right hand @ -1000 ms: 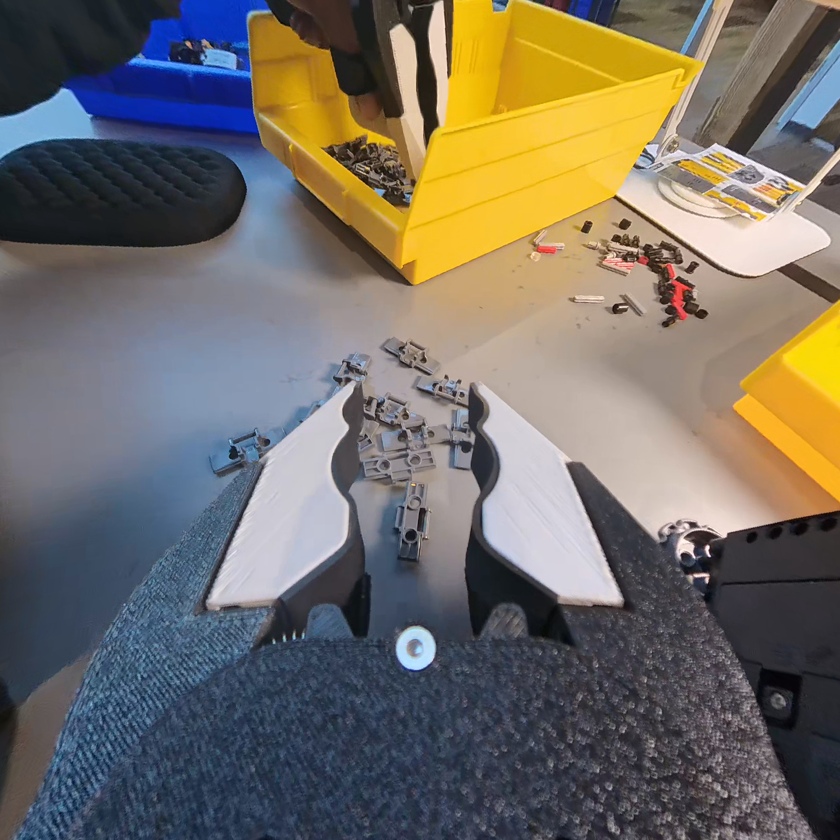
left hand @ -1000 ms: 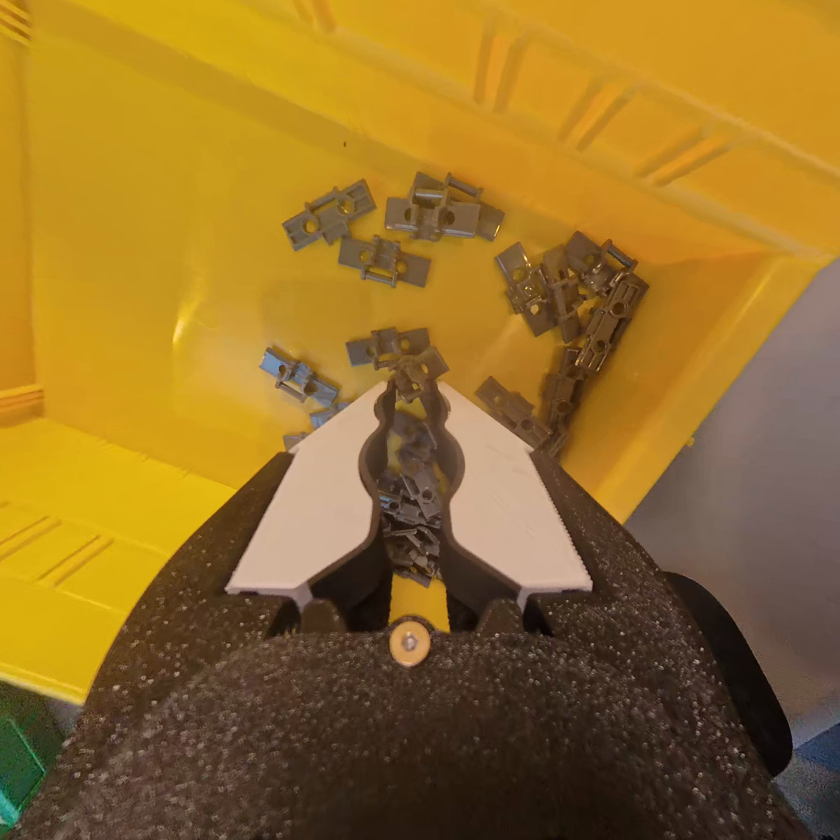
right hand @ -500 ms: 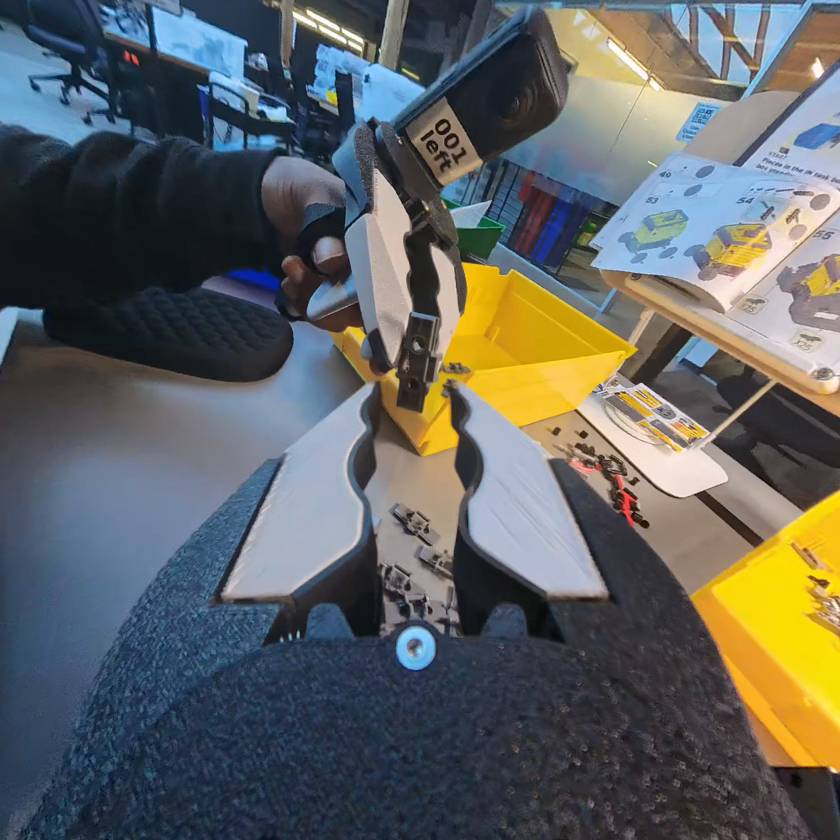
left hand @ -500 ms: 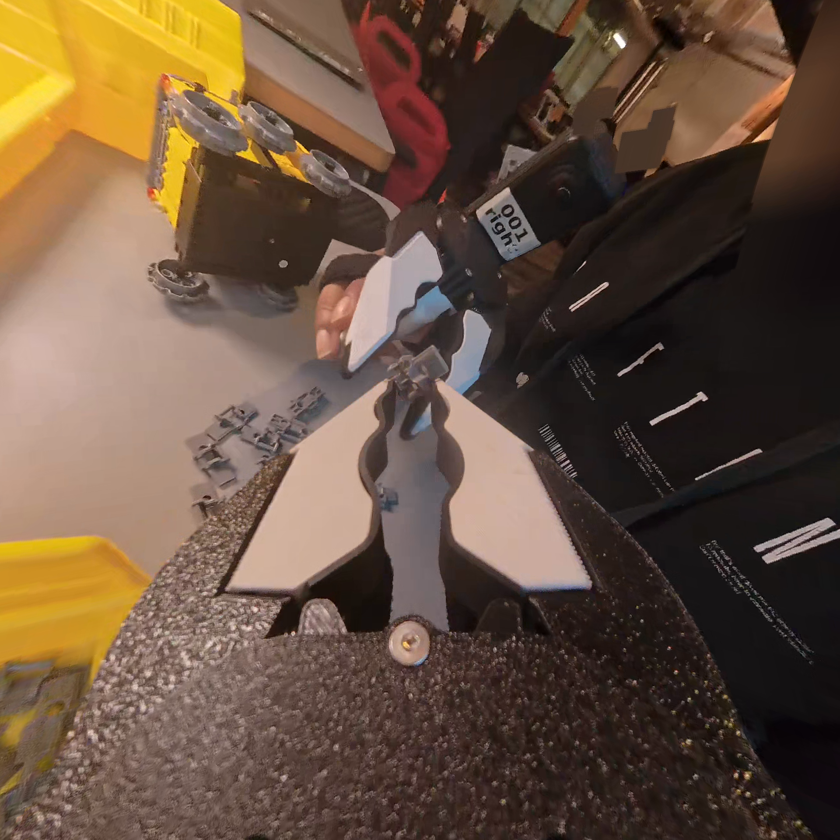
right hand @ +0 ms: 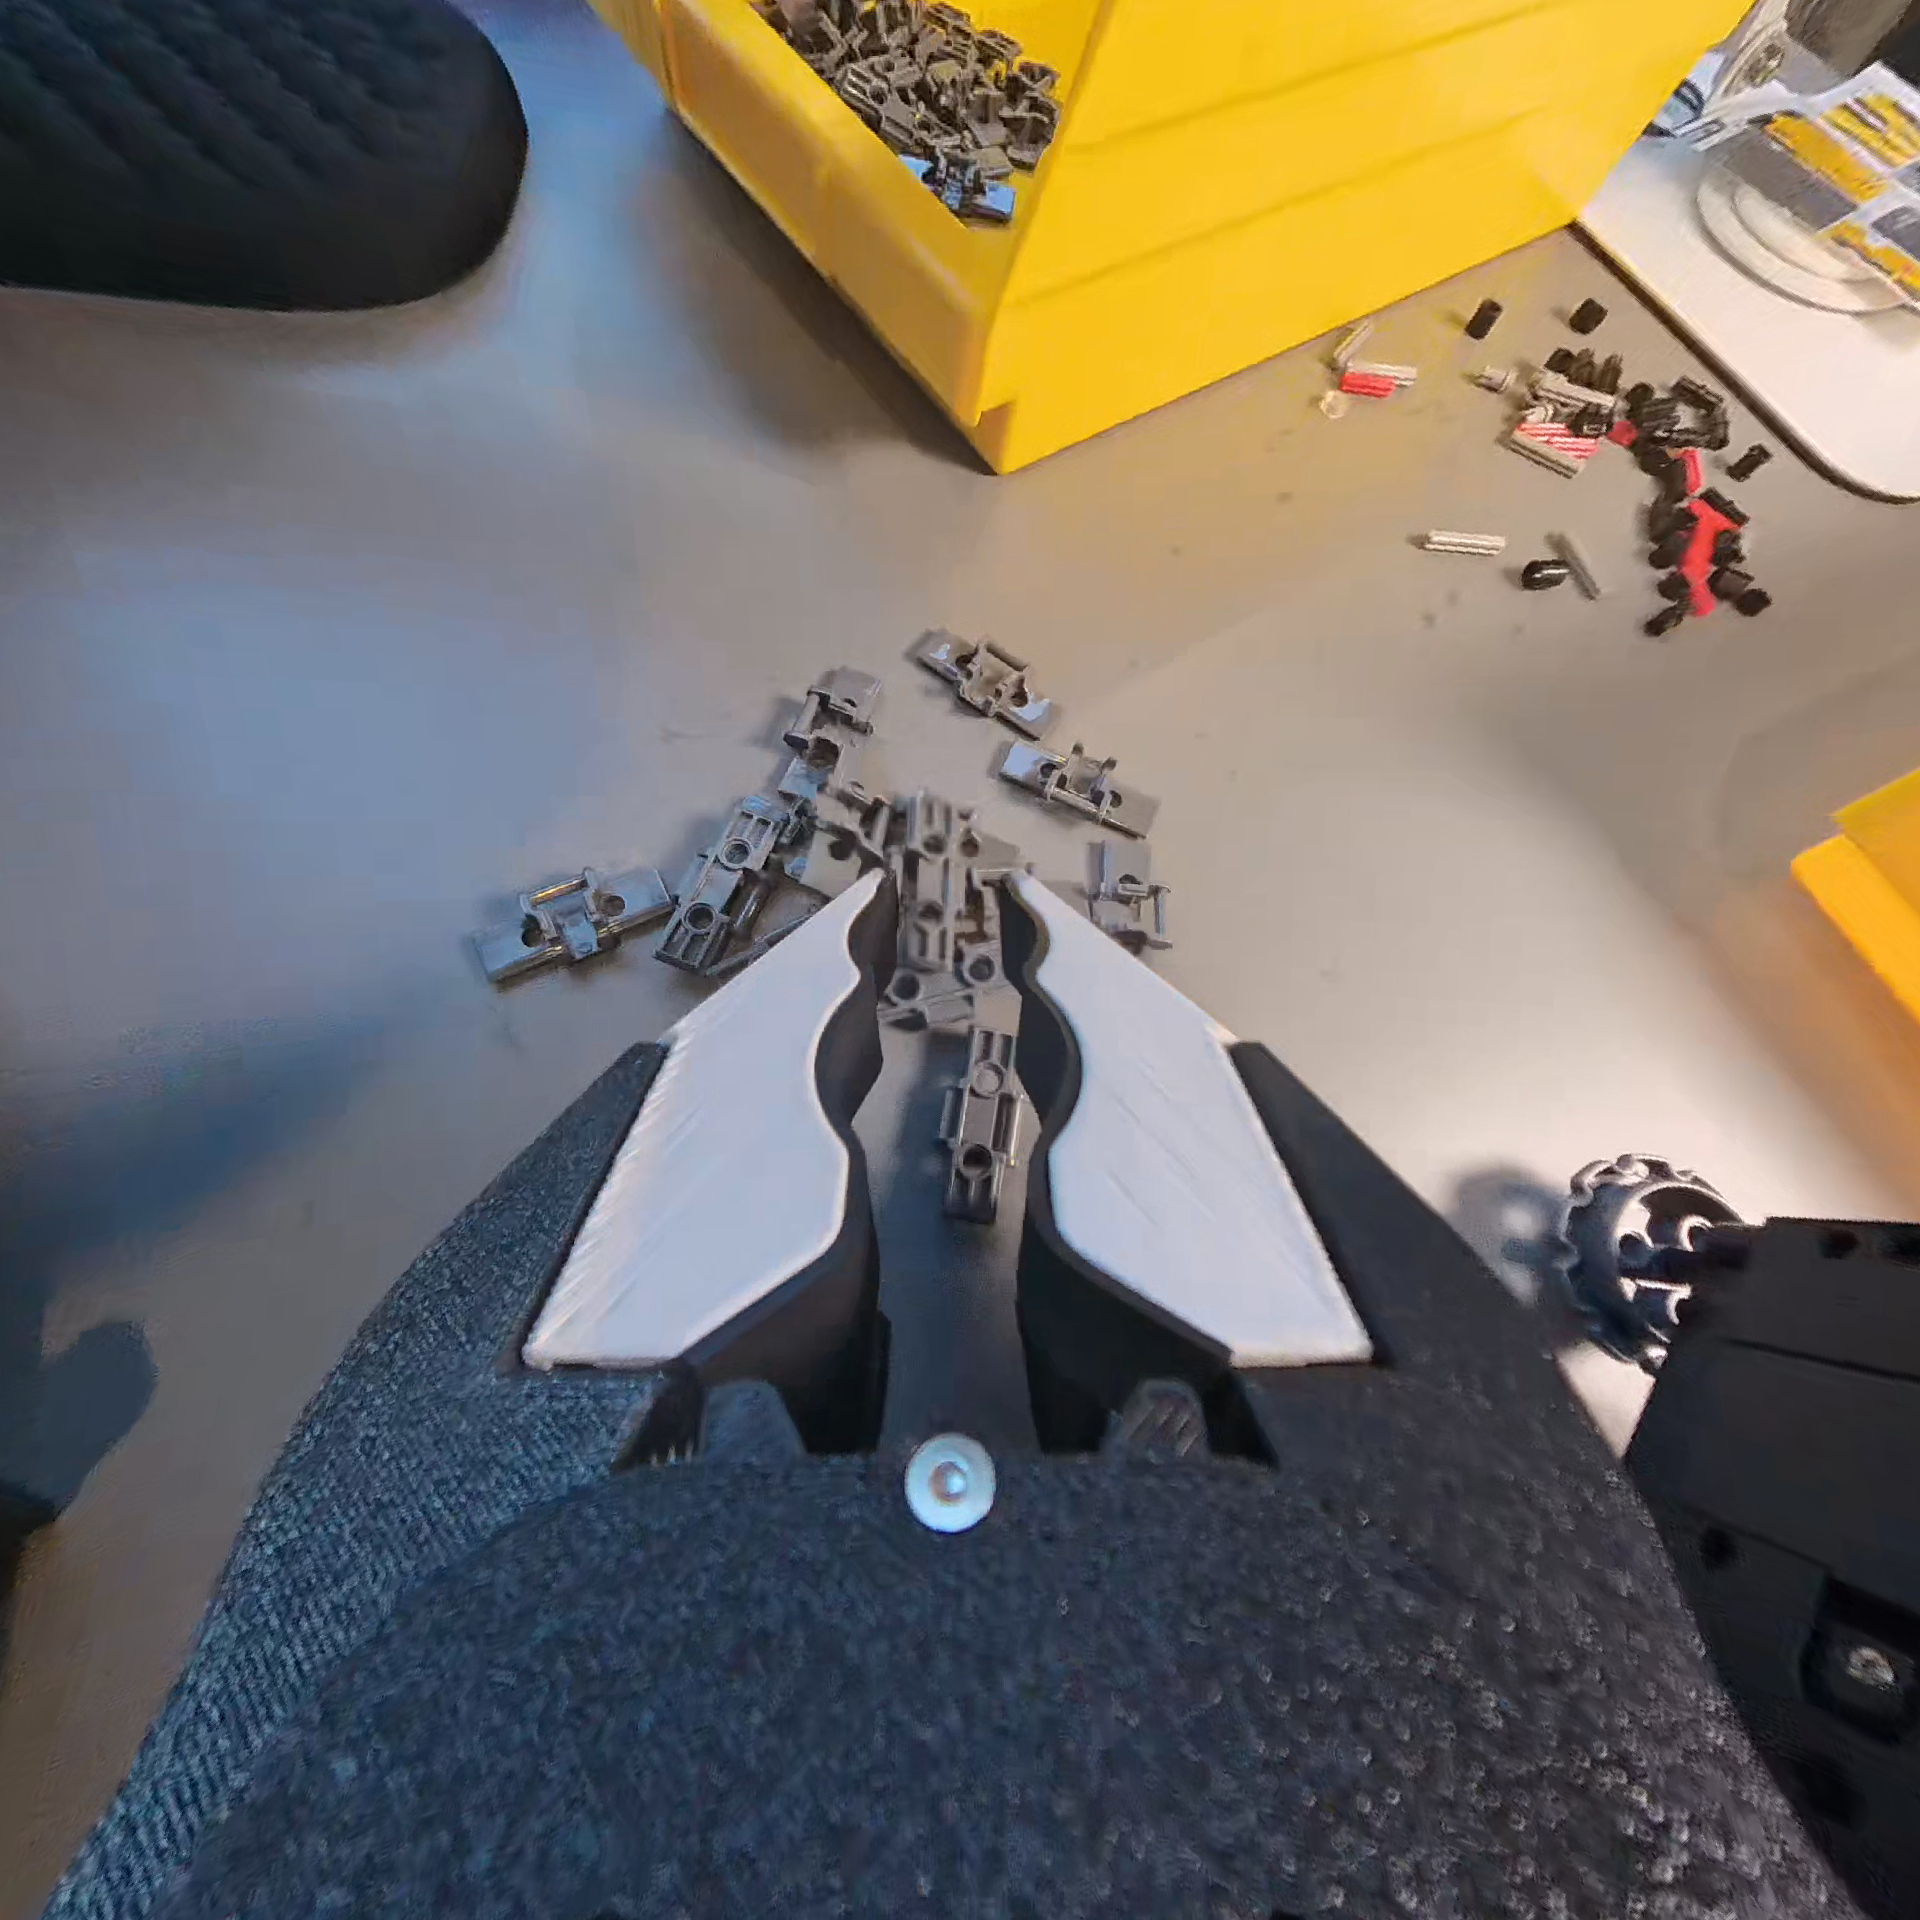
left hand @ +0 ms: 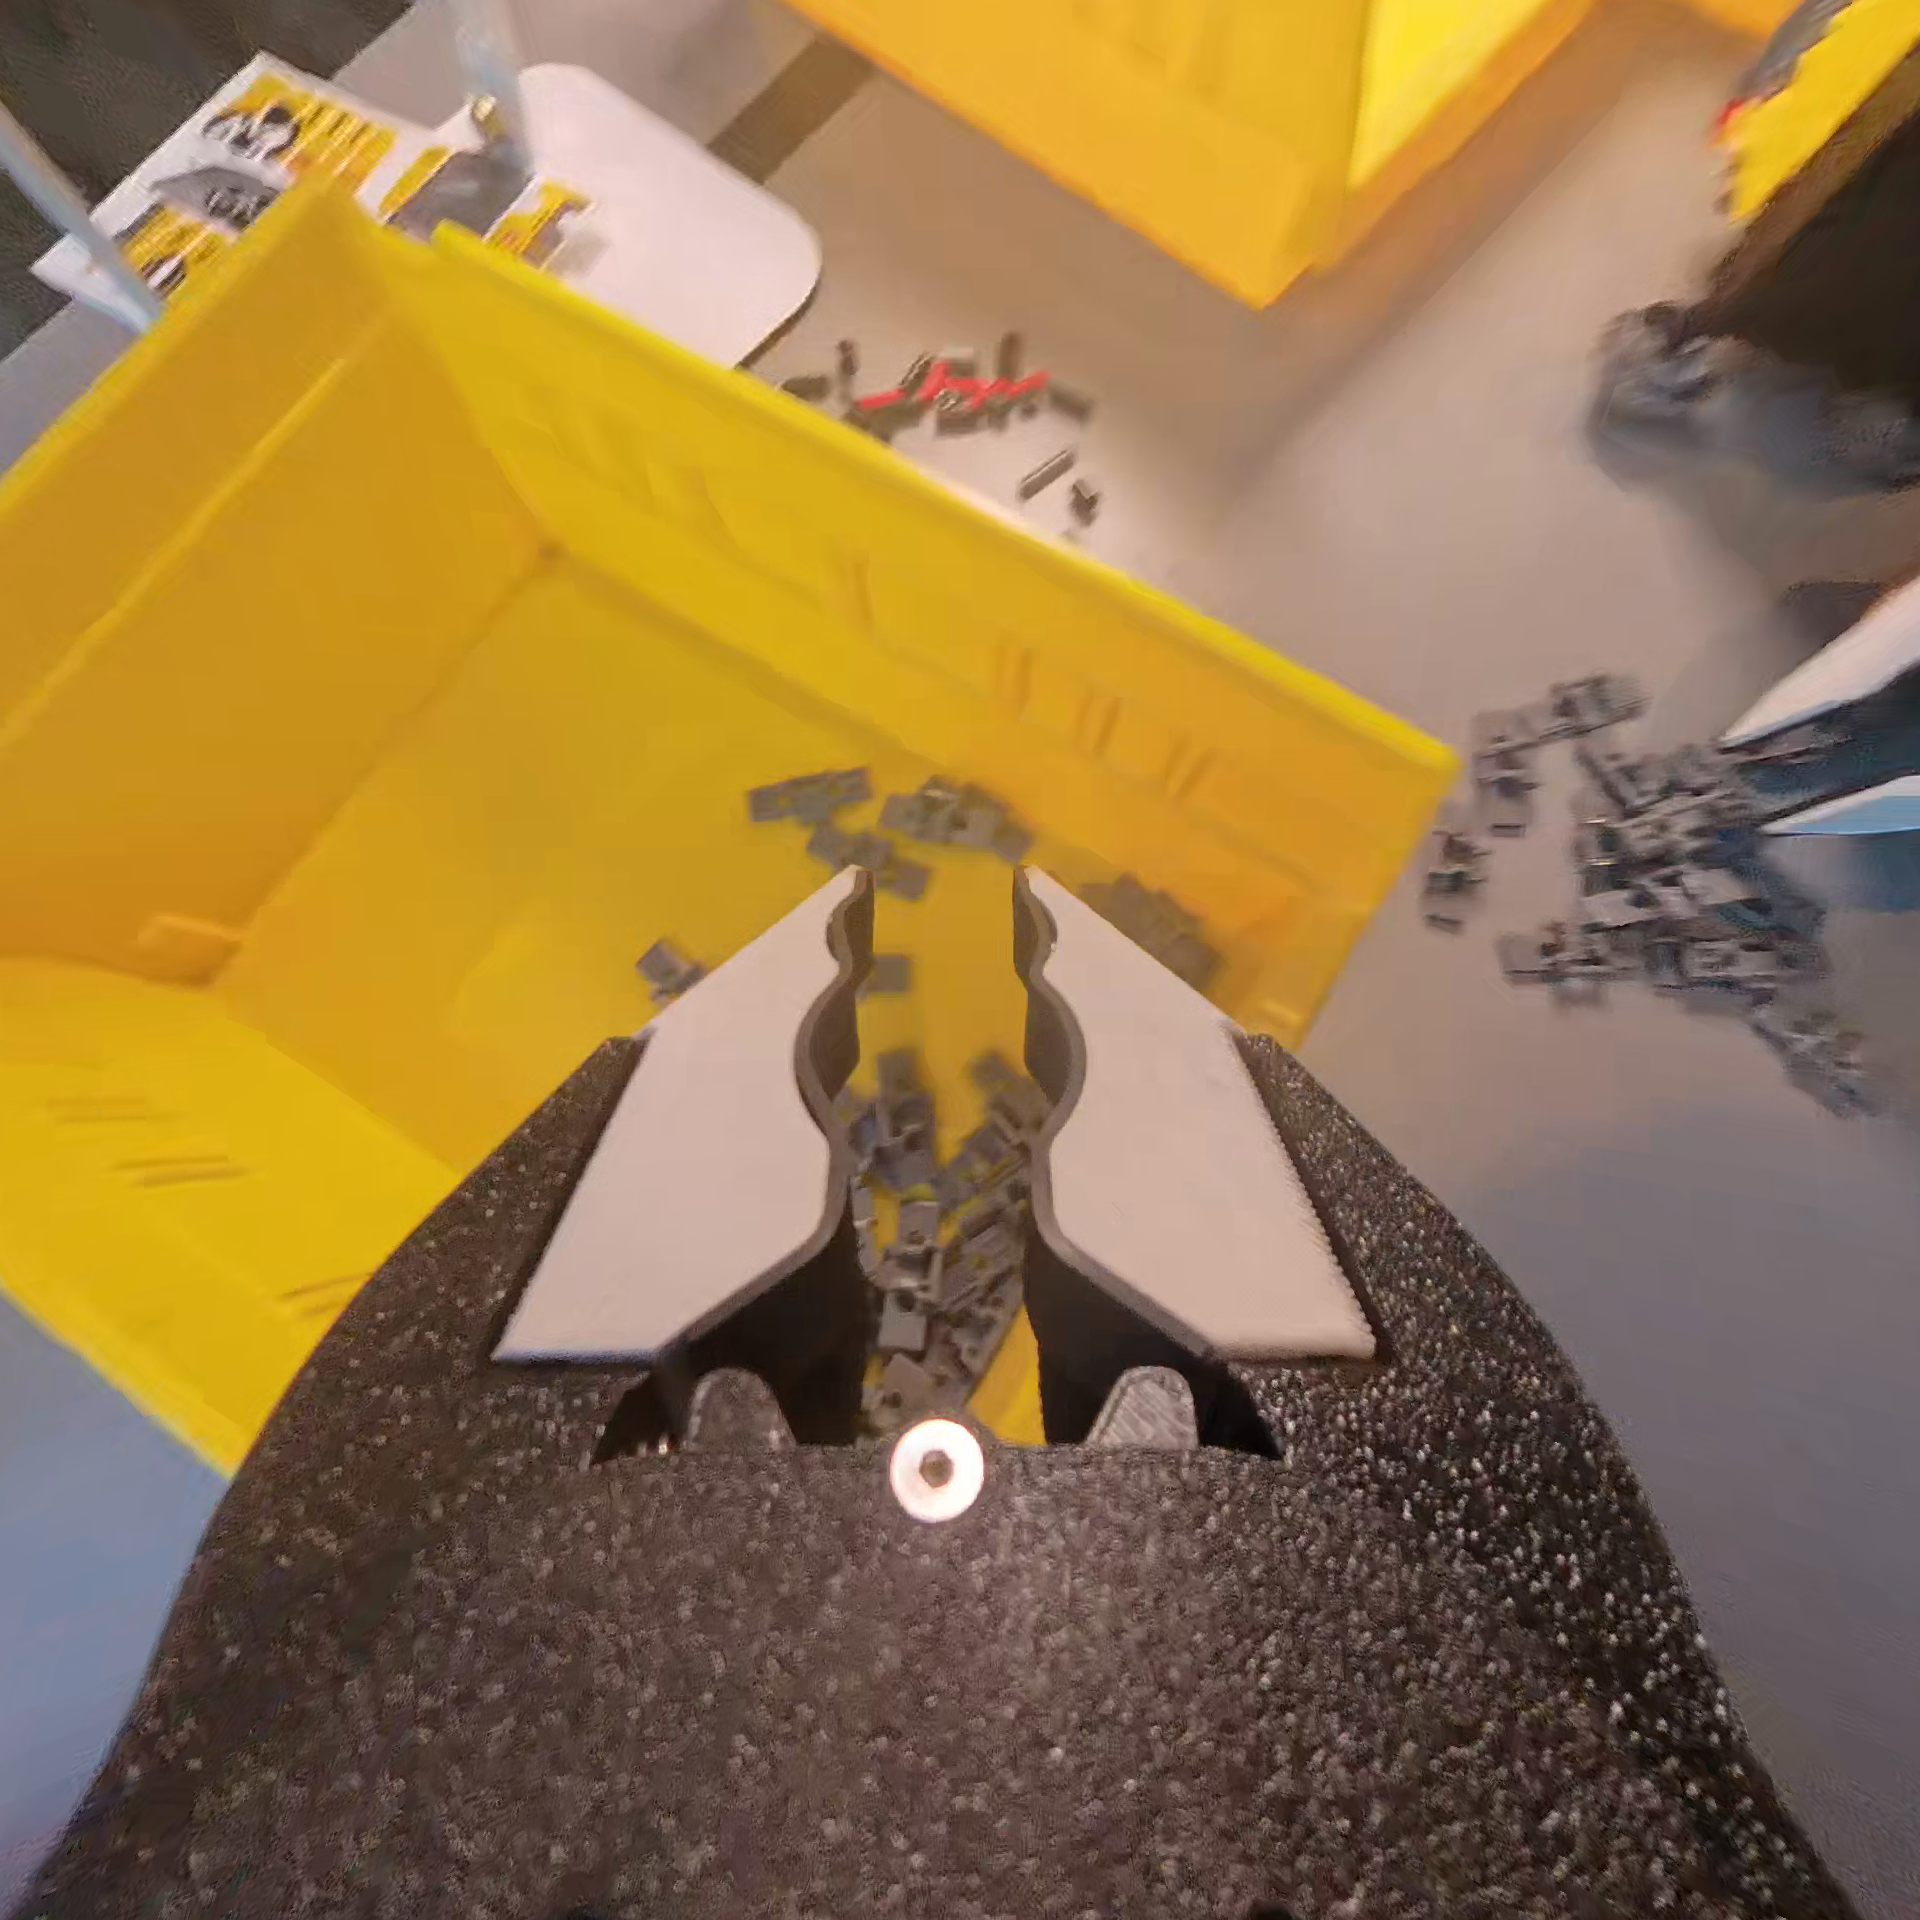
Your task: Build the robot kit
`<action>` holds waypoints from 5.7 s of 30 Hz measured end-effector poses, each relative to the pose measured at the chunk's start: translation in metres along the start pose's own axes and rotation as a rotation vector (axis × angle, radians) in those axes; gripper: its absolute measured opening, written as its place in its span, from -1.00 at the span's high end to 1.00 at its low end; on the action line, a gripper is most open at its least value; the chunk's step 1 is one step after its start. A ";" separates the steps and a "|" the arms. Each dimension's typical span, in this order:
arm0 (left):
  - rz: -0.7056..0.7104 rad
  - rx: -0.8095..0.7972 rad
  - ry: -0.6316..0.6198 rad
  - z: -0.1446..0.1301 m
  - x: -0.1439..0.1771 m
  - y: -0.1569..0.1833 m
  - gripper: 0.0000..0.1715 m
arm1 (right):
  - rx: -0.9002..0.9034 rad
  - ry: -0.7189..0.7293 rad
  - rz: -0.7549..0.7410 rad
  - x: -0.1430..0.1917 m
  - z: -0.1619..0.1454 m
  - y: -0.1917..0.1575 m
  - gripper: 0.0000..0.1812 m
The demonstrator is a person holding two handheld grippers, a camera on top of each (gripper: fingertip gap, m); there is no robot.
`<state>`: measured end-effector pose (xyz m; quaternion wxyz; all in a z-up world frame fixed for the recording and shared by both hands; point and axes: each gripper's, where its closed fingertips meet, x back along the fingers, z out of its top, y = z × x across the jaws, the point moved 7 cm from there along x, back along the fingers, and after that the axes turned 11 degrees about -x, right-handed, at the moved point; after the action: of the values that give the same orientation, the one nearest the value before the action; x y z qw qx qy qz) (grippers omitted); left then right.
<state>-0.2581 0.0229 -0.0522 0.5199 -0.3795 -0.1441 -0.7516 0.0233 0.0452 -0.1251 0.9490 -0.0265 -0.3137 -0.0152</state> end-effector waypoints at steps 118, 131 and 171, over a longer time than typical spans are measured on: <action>-0.142 -0.030 0.055 0.000 -0.019 0.010 1.00 | 0.169 0.223 0.041 0.015 0.026 -0.014 0.56; -0.777 -0.097 0.294 0.014 0.017 0.150 1.00 | 0.451 0.321 -0.040 -0.002 0.057 -0.048 0.80; -0.169 0.026 -0.141 -0.014 -0.102 -0.037 0.86 | 0.170 0.289 0.047 0.021 0.046 -0.025 0.67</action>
<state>-0.2795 0.0985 -0.1284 0.4483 -0.4110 -0.2215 -0.7623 0.0121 0.0230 -0.0745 0.9832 0.0492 -0.1734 0.0298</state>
